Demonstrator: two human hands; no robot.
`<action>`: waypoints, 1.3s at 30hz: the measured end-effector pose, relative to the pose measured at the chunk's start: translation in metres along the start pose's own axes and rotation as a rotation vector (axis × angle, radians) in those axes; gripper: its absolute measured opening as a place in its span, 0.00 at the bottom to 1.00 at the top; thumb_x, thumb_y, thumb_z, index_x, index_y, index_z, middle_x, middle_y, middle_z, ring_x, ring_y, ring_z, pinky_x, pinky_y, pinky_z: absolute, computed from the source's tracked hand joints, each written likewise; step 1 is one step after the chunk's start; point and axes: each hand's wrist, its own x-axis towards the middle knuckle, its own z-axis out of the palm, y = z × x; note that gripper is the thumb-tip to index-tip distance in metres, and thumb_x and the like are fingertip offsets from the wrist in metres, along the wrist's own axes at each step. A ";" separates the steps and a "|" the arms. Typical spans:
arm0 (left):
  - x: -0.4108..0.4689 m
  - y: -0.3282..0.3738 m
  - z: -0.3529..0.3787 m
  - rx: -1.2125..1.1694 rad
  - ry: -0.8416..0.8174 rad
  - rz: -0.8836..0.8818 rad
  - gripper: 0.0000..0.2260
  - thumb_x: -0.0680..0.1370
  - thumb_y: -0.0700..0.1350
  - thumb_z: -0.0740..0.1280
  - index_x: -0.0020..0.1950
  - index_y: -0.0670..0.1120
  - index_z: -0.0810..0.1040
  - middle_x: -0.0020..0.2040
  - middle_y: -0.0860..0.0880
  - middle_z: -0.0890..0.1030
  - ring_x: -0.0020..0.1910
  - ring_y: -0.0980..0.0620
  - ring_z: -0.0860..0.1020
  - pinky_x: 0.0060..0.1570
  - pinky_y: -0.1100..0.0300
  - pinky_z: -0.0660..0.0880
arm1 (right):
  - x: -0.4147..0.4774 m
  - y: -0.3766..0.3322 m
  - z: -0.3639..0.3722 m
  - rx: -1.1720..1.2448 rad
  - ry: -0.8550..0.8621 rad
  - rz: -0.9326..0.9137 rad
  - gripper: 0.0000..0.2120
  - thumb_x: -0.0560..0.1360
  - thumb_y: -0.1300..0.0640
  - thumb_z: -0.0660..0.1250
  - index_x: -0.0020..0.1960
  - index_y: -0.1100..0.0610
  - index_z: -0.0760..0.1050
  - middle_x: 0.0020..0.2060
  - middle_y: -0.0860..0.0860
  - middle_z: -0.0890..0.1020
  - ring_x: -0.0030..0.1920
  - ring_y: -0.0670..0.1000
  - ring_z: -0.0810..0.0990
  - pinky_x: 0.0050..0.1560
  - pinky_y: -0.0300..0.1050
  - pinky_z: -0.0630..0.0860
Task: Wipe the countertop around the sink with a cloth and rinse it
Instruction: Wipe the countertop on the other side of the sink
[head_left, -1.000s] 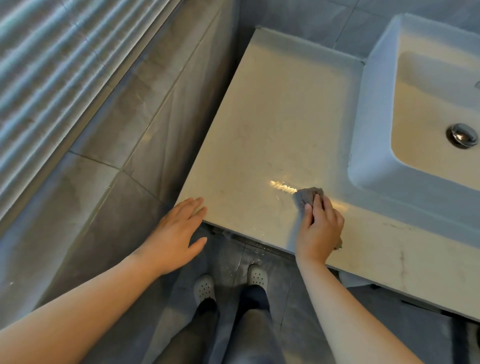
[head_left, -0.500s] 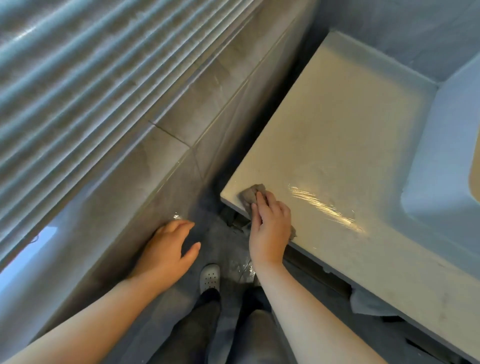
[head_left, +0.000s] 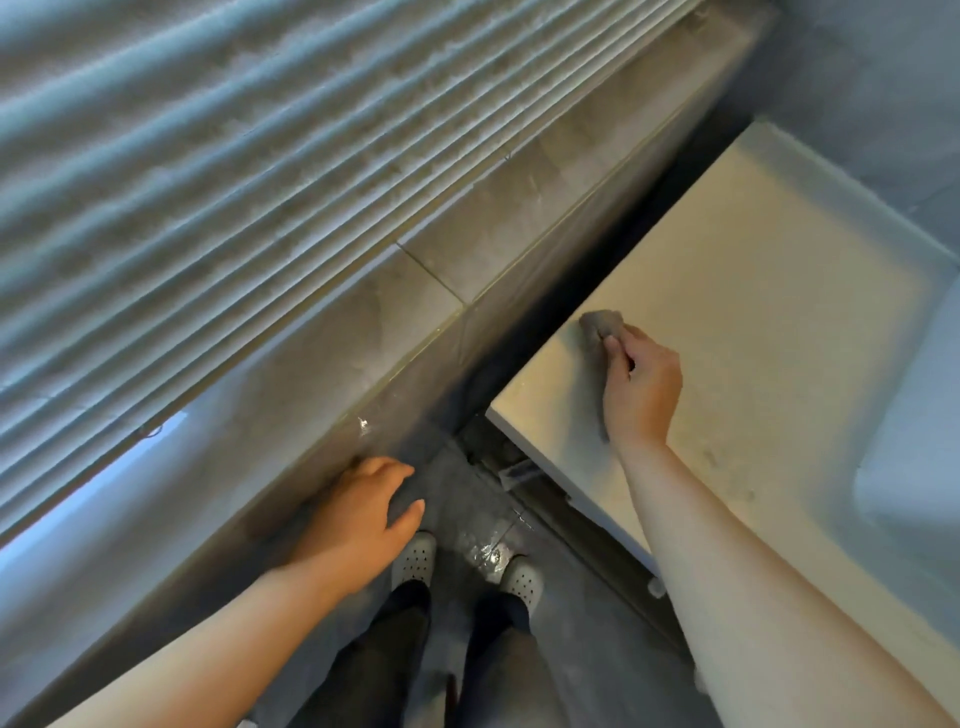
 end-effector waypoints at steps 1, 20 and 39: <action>-0.001 -0.001 0.001 0.000 0.004 -0.001 0.21 0.78 0.55 0.62 0.69 0.50 0.70 0.67 0.53 0.69 0.60 0.52 0.72 0.57 0.62 0.69 | 0.000 0.001 0.007 -0.049 -0.027 -0.006 0.16 0.80 0.53 0.60 0.65 0.53 0.75 0.64 0.49 0.78 0.62 0.54 0.73 0.64 0.52 0.71; -0.014 -0.003 -0.013 -0.004 -0.034 -0.082 0.21 0.78 0.56 0.60 0.70 0.52 0.67 0.68 0.54 0.68 0.57 0.53 0.74 0.55 0.64 0.69 | -0.132 -0.030 0.002 0.096 -0.439 -0.143 0.09 0.78 0.51 0.61 0.53 0.45 0.79 0.45 0.38 0.81 0.50 0.37 0.75 0.47 0.24 0.67; 0.020 0.087 0.003 0.112 -0.055 0.175 0.21 0.78 0.57 0.60 0.68 0.51 0.70 0.65 0.55 0.71 0.39 0.60 0.74 0.49 0.63 0.72 | -0.026 0.078 -0.069 -0.057 0.017 0.057 0.10 0.76 0.58 0.65 0.54 0.57 0.82 0.52 0.51 0.84 0.53 0.56 0.79 0.54 0.47 0.74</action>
